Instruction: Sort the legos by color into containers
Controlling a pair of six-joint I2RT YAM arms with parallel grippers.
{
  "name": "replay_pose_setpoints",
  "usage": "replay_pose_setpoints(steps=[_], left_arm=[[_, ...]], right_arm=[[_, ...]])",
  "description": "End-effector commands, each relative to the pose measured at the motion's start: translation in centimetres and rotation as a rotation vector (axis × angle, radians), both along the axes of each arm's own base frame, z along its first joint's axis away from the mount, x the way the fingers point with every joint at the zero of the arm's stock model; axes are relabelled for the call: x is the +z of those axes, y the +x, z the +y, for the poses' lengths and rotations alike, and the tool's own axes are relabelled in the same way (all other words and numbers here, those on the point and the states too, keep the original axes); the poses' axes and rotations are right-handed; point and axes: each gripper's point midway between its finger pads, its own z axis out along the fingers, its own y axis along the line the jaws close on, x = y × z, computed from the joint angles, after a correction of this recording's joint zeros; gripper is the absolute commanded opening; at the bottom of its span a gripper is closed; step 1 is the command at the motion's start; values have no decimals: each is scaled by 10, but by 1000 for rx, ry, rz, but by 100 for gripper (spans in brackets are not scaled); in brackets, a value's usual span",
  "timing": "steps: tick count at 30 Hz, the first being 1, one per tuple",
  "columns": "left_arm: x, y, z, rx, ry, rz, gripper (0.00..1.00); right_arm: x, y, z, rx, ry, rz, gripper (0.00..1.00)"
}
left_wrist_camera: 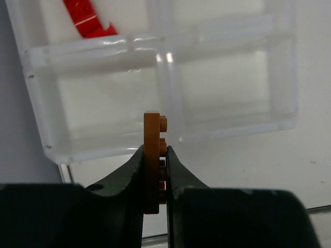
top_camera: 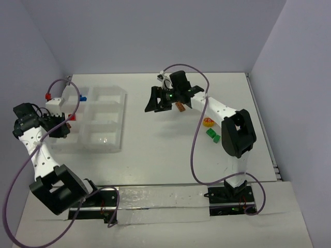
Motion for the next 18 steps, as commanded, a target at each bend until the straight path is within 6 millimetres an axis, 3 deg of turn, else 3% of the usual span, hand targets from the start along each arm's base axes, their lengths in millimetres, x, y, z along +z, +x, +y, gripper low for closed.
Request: replay_pose_setpoints(steps=[1, 7, 12, 18], left_arm=[[-10, -1, 33, 26, 88, 54, 7], [-41, 7, 51, 62, 116, 99, 14], [-54, 16, 57, 68, 104, 107, 25], [-59, 26, 58, 60, 68, 105, 47]], right_arm=[[16, 22, -42, -75, -222, -243, 86], [-2, 46, -74, -148, -386, -310, 87], [-18, 61, -95, -180, -474, -321, 87], [-41, 83, -123, -217, -609, -334, 86]])
